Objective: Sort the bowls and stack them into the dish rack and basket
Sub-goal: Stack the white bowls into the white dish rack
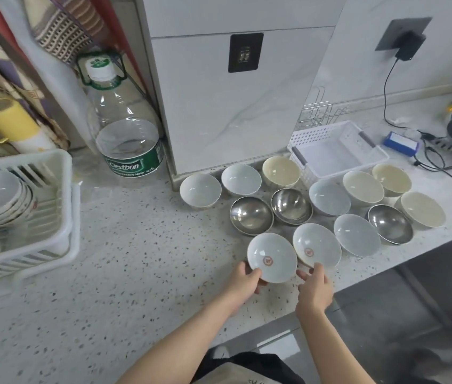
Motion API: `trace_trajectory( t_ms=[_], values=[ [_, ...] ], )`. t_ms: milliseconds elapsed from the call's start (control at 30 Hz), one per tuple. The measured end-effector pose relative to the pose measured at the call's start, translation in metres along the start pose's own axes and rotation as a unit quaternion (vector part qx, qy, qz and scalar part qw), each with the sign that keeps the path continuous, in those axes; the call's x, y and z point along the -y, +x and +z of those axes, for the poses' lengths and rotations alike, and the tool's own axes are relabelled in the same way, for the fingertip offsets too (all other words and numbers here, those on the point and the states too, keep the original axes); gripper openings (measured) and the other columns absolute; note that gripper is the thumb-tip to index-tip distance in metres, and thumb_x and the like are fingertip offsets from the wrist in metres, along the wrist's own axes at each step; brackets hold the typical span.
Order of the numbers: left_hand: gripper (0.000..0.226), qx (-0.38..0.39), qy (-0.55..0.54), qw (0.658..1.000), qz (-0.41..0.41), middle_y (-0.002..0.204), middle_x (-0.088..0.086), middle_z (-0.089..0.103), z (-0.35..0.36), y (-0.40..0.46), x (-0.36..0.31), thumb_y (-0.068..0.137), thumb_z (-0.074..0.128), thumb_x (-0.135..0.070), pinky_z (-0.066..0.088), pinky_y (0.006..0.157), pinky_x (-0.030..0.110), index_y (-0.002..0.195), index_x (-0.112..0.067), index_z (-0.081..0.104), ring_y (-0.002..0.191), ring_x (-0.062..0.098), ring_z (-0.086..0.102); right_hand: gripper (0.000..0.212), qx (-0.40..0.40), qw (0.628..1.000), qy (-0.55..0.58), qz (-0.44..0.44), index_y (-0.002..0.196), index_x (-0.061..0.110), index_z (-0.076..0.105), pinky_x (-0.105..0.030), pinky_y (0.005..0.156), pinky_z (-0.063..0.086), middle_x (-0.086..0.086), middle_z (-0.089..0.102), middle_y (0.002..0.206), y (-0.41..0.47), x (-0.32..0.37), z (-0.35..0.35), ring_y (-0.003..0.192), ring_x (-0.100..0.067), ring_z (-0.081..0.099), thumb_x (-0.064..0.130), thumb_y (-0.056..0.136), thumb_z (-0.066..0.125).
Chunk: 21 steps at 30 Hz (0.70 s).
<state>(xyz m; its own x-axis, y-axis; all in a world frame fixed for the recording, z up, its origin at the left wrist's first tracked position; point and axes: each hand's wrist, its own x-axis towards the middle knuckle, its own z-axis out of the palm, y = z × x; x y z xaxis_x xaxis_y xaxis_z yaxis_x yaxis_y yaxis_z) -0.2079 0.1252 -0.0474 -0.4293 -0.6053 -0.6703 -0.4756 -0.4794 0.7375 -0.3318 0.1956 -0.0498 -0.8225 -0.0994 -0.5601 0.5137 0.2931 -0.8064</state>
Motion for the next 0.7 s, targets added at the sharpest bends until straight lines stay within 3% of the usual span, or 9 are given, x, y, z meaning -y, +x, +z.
trace_trajectory(
  t_ms=[167, 267, 400, 500, 600, 700],
  values=[
    [0.018, -0.017, -0.056, 0.998, 0.015, 0.077, -0.005, 0.057, -0.006, -0.003, 0.006, 0.095, 0.05, -0.016, 0.036, 0.04, 0.009, 0.114, -0.017, 0.05, 0.039, -0.007, 0.053, 0.044, 0.013, 0.999, 0.021, 0.022, 0.125, 0.015, 0.052, -0.027, 0.051, 0.037, -0.008, 0.072, 0.097, 0.009, 0.001, 0.005, 0.06, -0.015, 0.05, 0.033, 0.086, 0.049],
    [0.021, -0.018, -0.079, 0.996, 0.024, 0.075, -0.004, 0.058, -0.014, -0.01, 0.009, 0.094, 0.05, -0.013, 0.037, 0.04, 0.008, 0.115, -0.013, 0.054, 0.041, -0.006, 0.055, 0.04, 0.021, 0.999, 0.037, 0.019, 0.125, 0.013, 0.05, -0.027, 0.052, 0.037, -0.003, 0.067, 0.103, 0.008, 0.003, 0.009, 0.059, -0.016, 0.05, 0.028, 0.089, 0.048],
    [0.027, -0.022, -0.095, 0.994, 0.038, 0.077, 0.002, 0.075, -0.024, -0.02, 0.01, 0.092, 0.053, -0.017, 0.034, 0.046, 0.017, 0.118, -0.014, 0.057, 0.046, 0.001, 0.048, 0.025, 0.018, 0.997, 0.058, 0.046, 0.113, 0.016, 0.048, -0.026, 0.053, 0.034, 0.0, 0.056, 0.098, 0.006, 0.008, 0.014, 0.061, -0.013, 0.053, 0.024, 0.09, 0.047],
    [0.027, -0.028, -0.11, 0.992, 0.047, 0.079, 0.004, 0.078, -0.033, -0.027, 0.009, 0.092, 0.053, -0.017, 0.031, 0.047, 0.019, 0.118, -0.016, 0.058, 0.053, 0.009, 0.039, 0.025, 0.011, 0.996, 0.069, 0.053, 0.113, 0.014, 0.051, -0.025, 0.053, 0.032, -0.001, 0.06, 0.099, 0.002, 0.012, 0.015, 0.063, -0.013, 0.05, 0.022, 0.089, 0.047],
    [0.027, -0.037, -0.132, 0.989, 0.058, 0.082, 0.009, 0.078, -0.046, -0.038, 0.01, 0.091, 0.051, -0.014, 0.03, 0.045, 0.019, 0.117, -0.013, 0.058, 0.048, 0.007, 0.034, 0.036, 0.021, 0.998, 0.058, 0.035, 0.121, 0.01, 0.052, -0.025, 0.053, 0.032, -0.003, 0.07, 0.102, -0.011, 0.008, 0.017, 0.063, -0.013, 0.045, 0.021, 0.088, 0.046],
    [0.025, -0.046, -0.157, 0.984, 0.075, 0.081, 0.011, 0.077, -0.062, -0.053, 0.011, 0.09, 0.05, -0.011, 0.029, 0.043, 0.017, 0.113, -0.013, 0.059, 0.044, 0.005, 0.034, 0.033, 0.045, 0.998, 0.044, 0.017, 0.118, 0.012, 0.052, -0.025, 0.054, 0.032, -0.001, 0.073, 0.098, -0.033, 0.0, 0.023, 0.064, -0.012, 0.042, 0.021, 0.087, 0.045]
  ],
)
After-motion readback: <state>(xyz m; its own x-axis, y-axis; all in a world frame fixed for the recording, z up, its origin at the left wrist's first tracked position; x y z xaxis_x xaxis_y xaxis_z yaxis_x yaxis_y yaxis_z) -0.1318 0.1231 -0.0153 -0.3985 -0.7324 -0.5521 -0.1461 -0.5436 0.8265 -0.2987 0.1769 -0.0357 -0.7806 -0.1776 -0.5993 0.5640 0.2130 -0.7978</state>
